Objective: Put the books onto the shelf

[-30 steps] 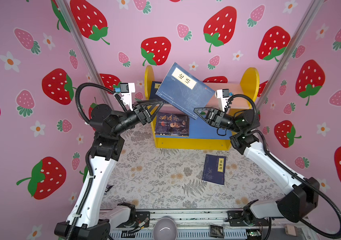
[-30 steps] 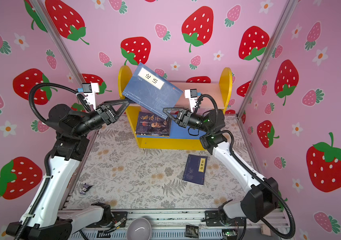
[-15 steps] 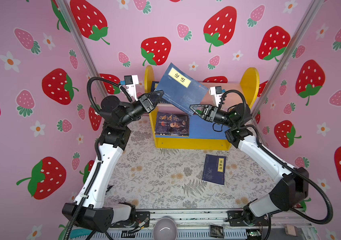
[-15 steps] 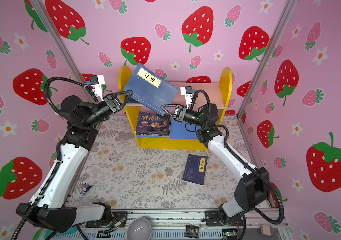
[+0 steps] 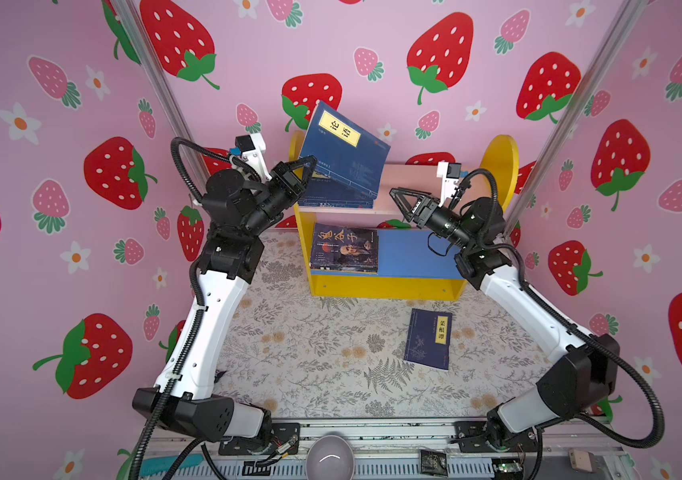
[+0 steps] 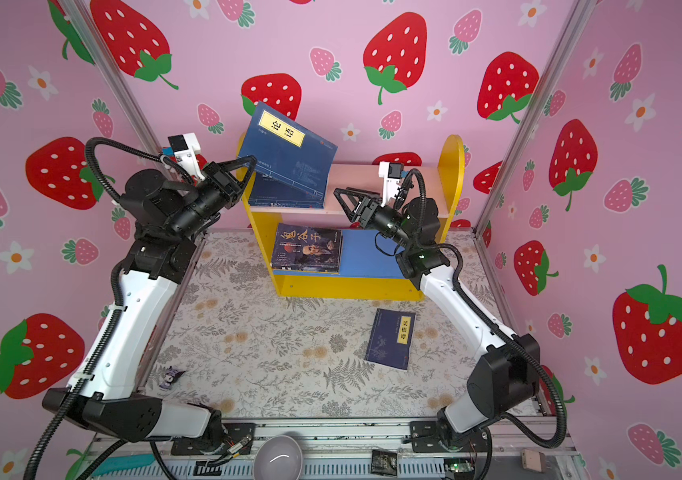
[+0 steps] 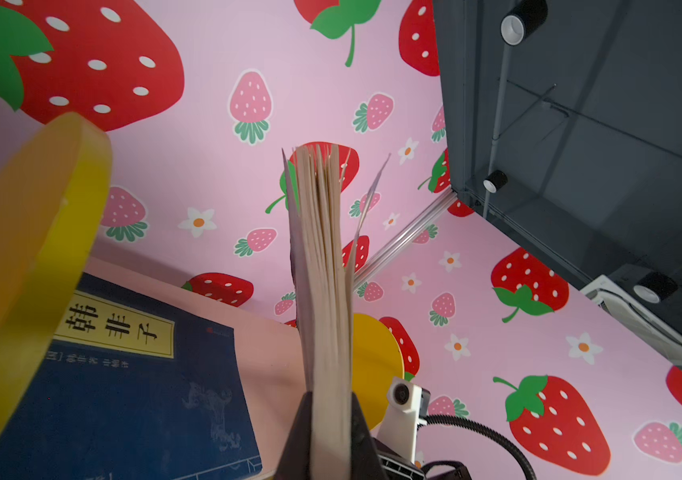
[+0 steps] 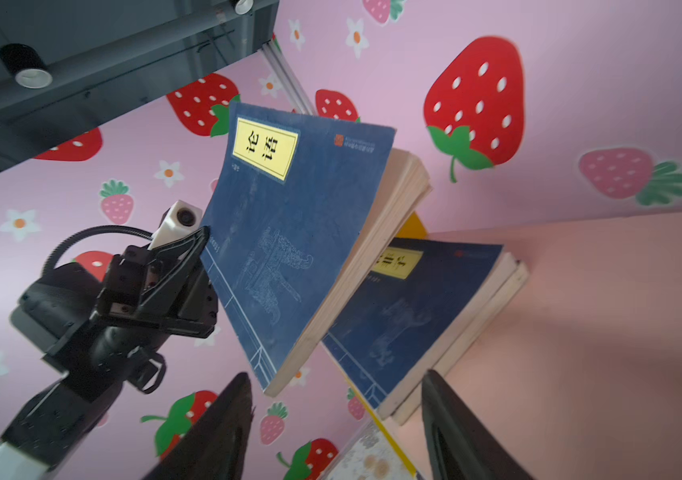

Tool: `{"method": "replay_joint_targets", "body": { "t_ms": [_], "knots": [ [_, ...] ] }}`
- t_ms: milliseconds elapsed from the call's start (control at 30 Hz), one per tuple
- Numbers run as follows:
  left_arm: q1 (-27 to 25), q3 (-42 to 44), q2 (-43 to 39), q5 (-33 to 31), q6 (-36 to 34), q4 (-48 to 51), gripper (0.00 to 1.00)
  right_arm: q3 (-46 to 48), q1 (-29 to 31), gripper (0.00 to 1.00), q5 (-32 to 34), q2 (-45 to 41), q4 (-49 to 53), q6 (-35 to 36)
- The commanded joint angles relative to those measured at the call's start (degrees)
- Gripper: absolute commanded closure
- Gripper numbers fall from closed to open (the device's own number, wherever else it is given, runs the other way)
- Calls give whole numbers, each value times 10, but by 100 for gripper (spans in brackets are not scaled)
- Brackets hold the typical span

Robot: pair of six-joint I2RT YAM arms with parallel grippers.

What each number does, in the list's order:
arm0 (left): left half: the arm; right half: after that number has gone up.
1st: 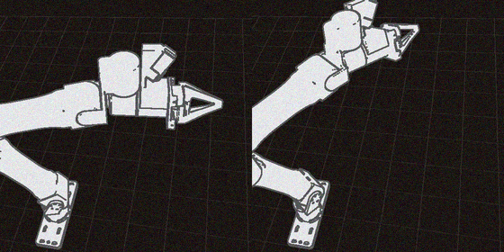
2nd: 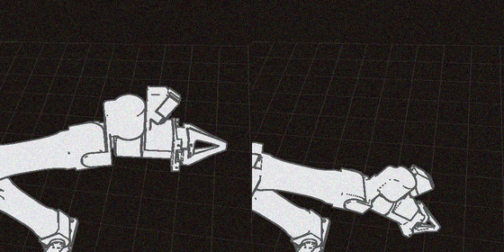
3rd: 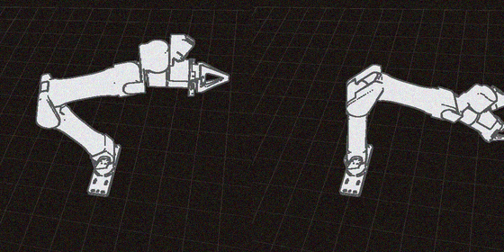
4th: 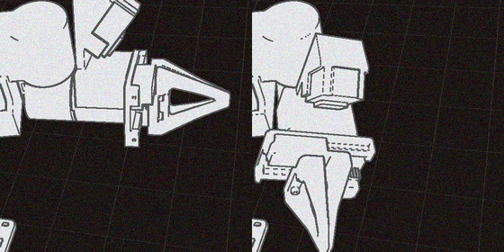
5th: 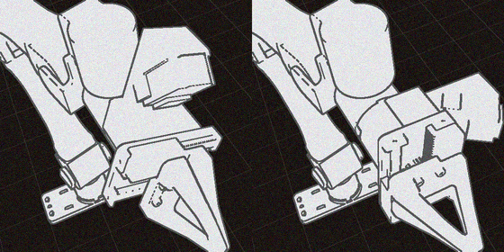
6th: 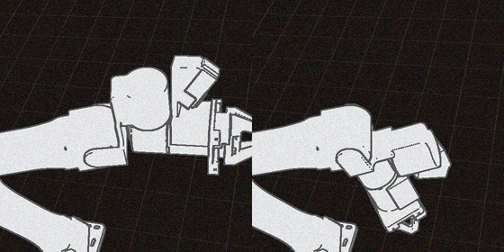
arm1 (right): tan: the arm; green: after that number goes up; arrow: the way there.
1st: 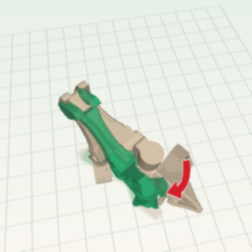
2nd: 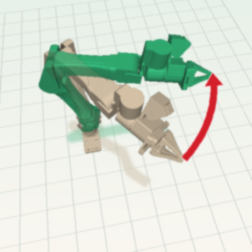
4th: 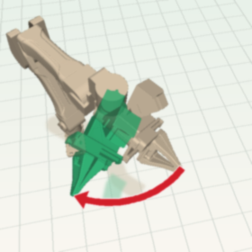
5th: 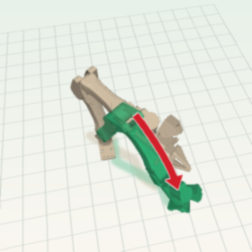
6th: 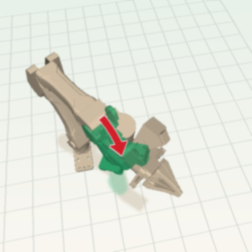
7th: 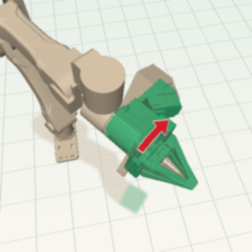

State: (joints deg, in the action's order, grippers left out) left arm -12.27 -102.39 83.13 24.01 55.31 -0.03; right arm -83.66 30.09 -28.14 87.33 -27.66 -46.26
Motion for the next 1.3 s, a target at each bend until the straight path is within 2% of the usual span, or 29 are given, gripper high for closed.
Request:
{"method": "replay_joint_targets", "body": {
  "t_ms": [0,67,167,500,967,1267],
  "knots": [
    [-10,-57,24,-45,32,9,100,-28,5,33,119,-29,51,123],
    [-14,-68,34,-52,32,28,100,-37,16,33,173,-28,69,170],
    [-14,-54,32,-66,38,34,100,-24,29,30,227,-28,35,219],
    [-14,-33,27,-90,26,63,100,-189,67,27,226,86,104,343],
    [-14,-7,24,-93,37,64,100,-305,90,27,212,179,196,395],
    [-13,9,19,-84,51,51,100,-316,92,26,218,183,206,407]
  ]
}}
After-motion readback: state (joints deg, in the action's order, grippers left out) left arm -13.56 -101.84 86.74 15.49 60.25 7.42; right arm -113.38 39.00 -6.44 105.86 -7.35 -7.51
